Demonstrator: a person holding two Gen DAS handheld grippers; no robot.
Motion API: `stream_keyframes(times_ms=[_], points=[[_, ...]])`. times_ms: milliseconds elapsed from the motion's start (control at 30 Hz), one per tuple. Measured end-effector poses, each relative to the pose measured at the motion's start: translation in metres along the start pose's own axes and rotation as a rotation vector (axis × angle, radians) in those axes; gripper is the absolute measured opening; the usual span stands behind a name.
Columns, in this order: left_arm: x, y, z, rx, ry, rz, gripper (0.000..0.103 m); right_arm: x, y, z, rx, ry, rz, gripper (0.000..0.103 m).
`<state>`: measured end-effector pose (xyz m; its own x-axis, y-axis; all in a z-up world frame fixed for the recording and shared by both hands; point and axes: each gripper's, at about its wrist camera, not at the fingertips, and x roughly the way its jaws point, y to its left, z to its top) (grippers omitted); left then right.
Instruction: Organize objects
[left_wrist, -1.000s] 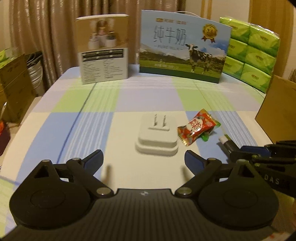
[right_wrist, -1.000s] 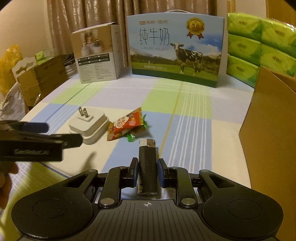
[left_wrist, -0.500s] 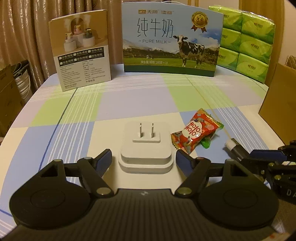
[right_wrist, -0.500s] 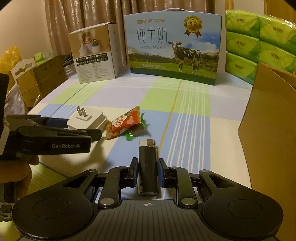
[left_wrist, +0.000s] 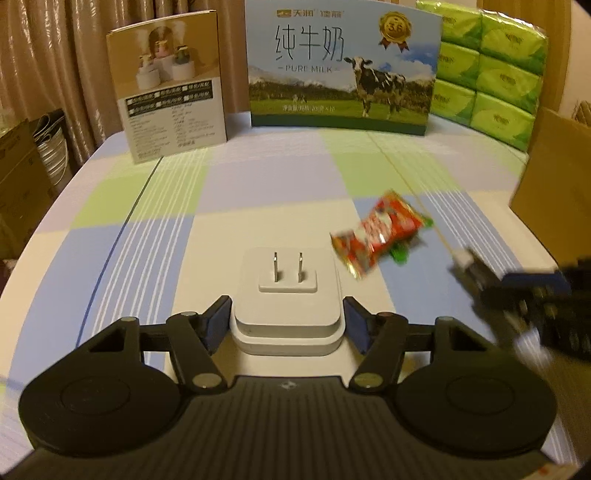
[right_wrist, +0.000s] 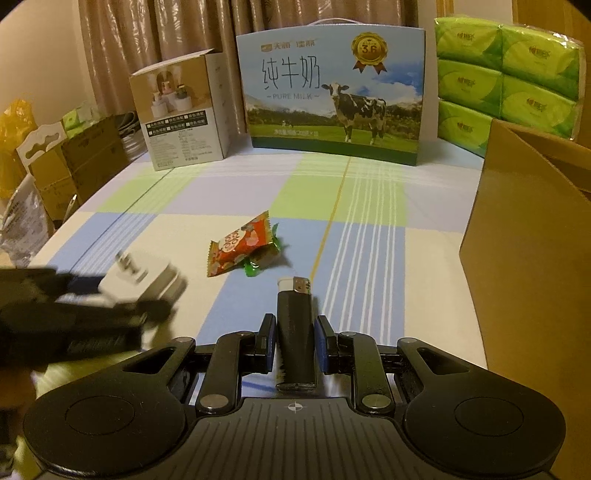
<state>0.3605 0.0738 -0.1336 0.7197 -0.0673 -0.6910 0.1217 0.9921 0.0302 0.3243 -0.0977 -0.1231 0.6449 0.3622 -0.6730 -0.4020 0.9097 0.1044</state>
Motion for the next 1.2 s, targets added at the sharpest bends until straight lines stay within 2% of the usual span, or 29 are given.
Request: stream_keyframes(times_ms=[300, 600, 800, 1200], points=[[-0.063, -0.014, -0.032, -0.026, 0.060, 0.002, 0.060, -0.061, 0.005, -0.015, 0.080, -0.008, 0.013, 0.019], [-0.146, -0.046, -0.044, -0.038, 0.003, 0.001, 0.060, -0.150, 0.013, -0.044, 0.072, -0.035, 0.009, 0.019], [-0.202, -0.073, -0.050, -0.054, -0.021, -0.018, 0.060, -0.213, 0.011, -0.059, 0.110, -0.059, -0.005, 0.019], [-0.283, -0.126, -0.066, -0.043, -0.058, -0.073, 0.060, -0.308, -0.007, -0.076, 0.112, -0.126, -0.061, 0.019]])
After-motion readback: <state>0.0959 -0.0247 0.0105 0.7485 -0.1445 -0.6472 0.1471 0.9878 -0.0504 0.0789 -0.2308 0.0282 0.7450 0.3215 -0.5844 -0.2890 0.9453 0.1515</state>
